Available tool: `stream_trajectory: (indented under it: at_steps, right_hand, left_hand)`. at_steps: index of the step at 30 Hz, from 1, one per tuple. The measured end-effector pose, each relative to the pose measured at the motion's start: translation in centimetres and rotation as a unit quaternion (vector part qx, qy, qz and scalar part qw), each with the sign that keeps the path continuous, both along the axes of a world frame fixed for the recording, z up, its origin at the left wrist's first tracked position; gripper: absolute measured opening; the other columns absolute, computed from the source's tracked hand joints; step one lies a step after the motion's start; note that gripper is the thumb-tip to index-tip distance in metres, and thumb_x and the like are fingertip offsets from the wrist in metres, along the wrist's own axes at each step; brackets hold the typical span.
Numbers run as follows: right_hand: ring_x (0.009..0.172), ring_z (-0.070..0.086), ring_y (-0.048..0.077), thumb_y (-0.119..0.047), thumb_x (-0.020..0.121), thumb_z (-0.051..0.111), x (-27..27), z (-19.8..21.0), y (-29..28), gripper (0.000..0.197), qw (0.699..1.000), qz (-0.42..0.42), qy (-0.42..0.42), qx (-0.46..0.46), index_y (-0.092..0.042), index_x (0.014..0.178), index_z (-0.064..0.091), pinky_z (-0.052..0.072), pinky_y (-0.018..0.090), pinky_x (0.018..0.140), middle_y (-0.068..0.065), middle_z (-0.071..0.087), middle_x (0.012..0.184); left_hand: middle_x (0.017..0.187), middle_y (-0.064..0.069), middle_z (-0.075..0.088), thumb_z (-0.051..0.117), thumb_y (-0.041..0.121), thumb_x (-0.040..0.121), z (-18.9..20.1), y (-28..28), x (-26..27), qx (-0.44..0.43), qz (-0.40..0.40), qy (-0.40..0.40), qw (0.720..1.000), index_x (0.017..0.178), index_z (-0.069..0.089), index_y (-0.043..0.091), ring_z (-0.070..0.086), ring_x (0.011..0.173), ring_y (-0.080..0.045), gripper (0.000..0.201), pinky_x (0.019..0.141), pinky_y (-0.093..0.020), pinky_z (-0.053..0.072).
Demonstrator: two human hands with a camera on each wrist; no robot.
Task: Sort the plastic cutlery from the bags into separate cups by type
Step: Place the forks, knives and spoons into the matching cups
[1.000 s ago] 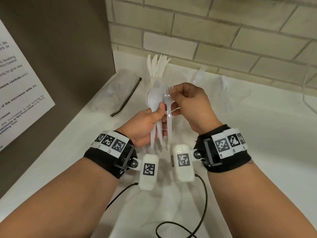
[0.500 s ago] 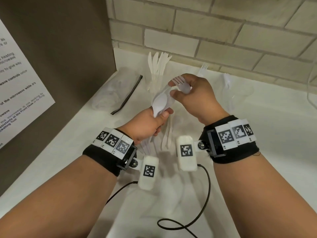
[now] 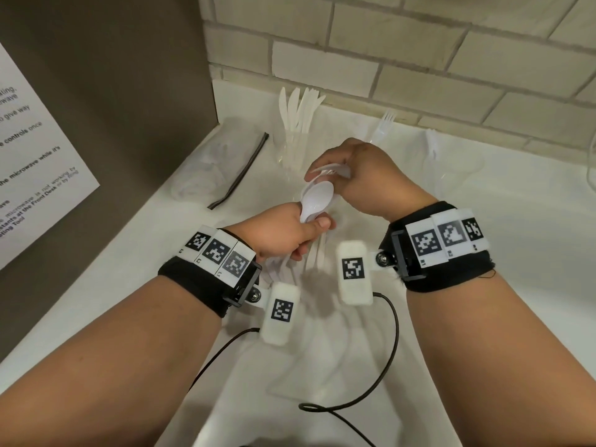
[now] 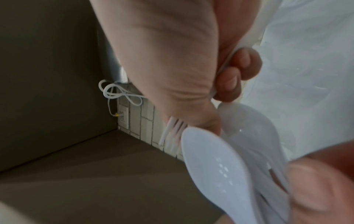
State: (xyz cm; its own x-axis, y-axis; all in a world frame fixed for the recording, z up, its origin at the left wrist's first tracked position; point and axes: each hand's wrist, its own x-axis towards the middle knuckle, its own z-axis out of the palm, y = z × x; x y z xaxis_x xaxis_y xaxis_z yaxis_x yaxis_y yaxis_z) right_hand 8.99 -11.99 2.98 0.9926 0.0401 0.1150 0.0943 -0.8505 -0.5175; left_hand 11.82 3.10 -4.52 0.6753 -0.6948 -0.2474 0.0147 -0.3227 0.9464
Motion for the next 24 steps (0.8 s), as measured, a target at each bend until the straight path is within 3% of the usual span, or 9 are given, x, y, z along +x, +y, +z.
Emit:
stream_trajectory:
  at_steps: [2, 5, 10, 12, 15, 17, 19, 22, 24]
  right_hand:
    - [0.094, 0.052, 0.012, -0.015, 0.091, 0.057, 0.2, -0.1, -0.1, 0.020, 1.000, -0.021, -0.012, 0.003, -0.030, 0.096, 0.069, 0.038, 0.011, 0.076, -0.001, 0.050, 0.105]
    - [0.098, 0.048, 0.007, -0.017, 0.090, 0.061, 0.3, -0.3, -0.3, 0.014, 0.997, -0.046, -0.035, 0.044, -0.030, 0.092, 0.067, 0.030, -0.001, 0.077, -0.002, 0.045, 0.109]
    - [0.086, 0.049, -0.002, -0.015, 0.089, 0.062, 0.2, 0.2, -0.9, 0.009, 0.990, -0.070, -0.087, 0.086, -0.022, 0.091, 0.066, 0.031, -0.004, 0.075, -0.002, 0.049, 0.103]
    - [0.083, 0.051, -0.001, -0.015, 0.089, 0.062, 0.2, 0.6, -1.2, 0.007, 0.987, -0.077, -0.104, 0.094, -0.020, 0.090, 0.066, 0.034, 0.000, 0.074, -0.003, 0.055, 0.098]
    - [0.077, 0.056, 0.004, -0.013, 0.090, 0.061, 0.0, 1.2, -1.8, 0.006, 0.978, -0.098, -0.114, 0.147, -0.018, 0.087, 0.062, 0.042, 0.017, 0.071, -0.005, 0.062, 0.087]
    - [0.060, 0.052, -0.002, -0.011, 0.091, 0.059, -0.3, 1.4, -1.8, 0.010, 0.967, -0.094, -0.100, 0.216, -0.018, 0.084, 0.059, 0.041, 0.016, 0.057, 0.003, 0.066, 0.087]
    - [0.051, 0.047, 0.002, -0.007, 0.092, 0.057, -0.8, 1.6, -1.8, 0.012, 0.946, -0.081, -0.074, 0.305, -0.017, 0.085, 0.057, 0.035, 0.017, 0.045, 0.016, 0.069, 0.095]
    - [0.047, 0.040, 0.011, -0.005, 0.092, 0.059, -1.1, 1.8, -2.1, 0.010, 0.935, -0.074, -0.029, 0.346, -0.014, 0.091, 0.062, 0.029, 0.022, 0.045, 0.014, 0.066, 0.087]
    - [0.041, 0.036, 0.010, -0.005, 0.092, 0.058, -1.0, 1.8, -2.6, 0.011, 0.929, -0.092, -0.041, 0.355, -0.013, 0.085, 0.062, 0.028, 0.022, 0.045, 0.024, 0.063, 0.086]
  left_hand:
    - [0.059, -0.002, 0.046, 0.049, 0.030, 0.098, 0.1, -0.2, 0.0, 0.001, 0.003, -0.014, 1.000, 0.109, 0.064, 0.011, 0.045, 0.052, -0.012, 0.027, 0.051, -0.022, 0.046]
    - [0.058, 0.000, 0.048, 0.047, 0.034, 0.098, 0.4, -0.6, 0.2, 0.004, 0.016, -0.036, 0.999, 0.105, 0.064, 0.013, 0.045, 0.052, -0.011, 0.028, 0.051, -0.020, 0.045]
    - [0.062, 0.001, 0.048, 0.042, 0.040, 0.098, 0.9, -1.3, 0.7, -0.011, 0.005, -0.045, 0.999, 0.092, 0.063, 0.015, 0.047, 0.056, -0.016, 0.033, 0.055, -0.030, 0.045]
    - [0.064, 0.002, 0.048, 0.042, 0.043, 0.098, 1.0, -1.5, 0.6, -0.016, 0.003, -0.052, 0.998, 0.088, 0.063, 0.017, 0.046, 0.058, -0.018, 0.035, 0.059, -0.033, 0.043]
    - [0.064, 0.003, 0.047, 0.043, 0.042, 0.097, 0.8, -1.7, 0.5, -0.024, 0.015, -0.063, 0.998, 0.084, 0.062, 0.018, 0.043, 0.057, -0.017, 0.033, 0.060, -0.031, 0.039]
    - [0.062, 0.004, 0.046, 0.044, 0.041, 0.097, 0.9, -1.9, 0.4, -0.025, 0.018, -0.071, 0.997, 0.084, 0.062, 0.017, 0.041, 0.053, -0.013, 0.033, 0.057, -0.027, 0.038]
    - [0.062, 0.003, 0.045, 0.044, 0.043, 0.096, 1.1, -2.1, 0.4, -0.017, 0.002, -0.074, 0.997, 0.083, 0.062, 0.017, 0.039, 0.052, -0.011, 0.034, 0.056, -0.026, 0.037]
    - [0.059, 0.002, 0.043, 0.046, 0.042, 0.095, 1.4, -2.3, 0.4, -0.008, -0.009, -0.084, 0.996, 0.077, 0.059, 0.018, 0.039, 0.050, -0.009, 0.034, 0.048, -0.019, 0.036]
    - [0.056, 0.003, 0.043, 0.048, 0.041, 0.095, 1.5, -2.5, 0.3, -0.009, -0.002, -0.092, 0.996, 0.074, 0.054, 0.014, 0.039, 0.044, -0.006, 0.034, 0.042, -0.014, 0.034]
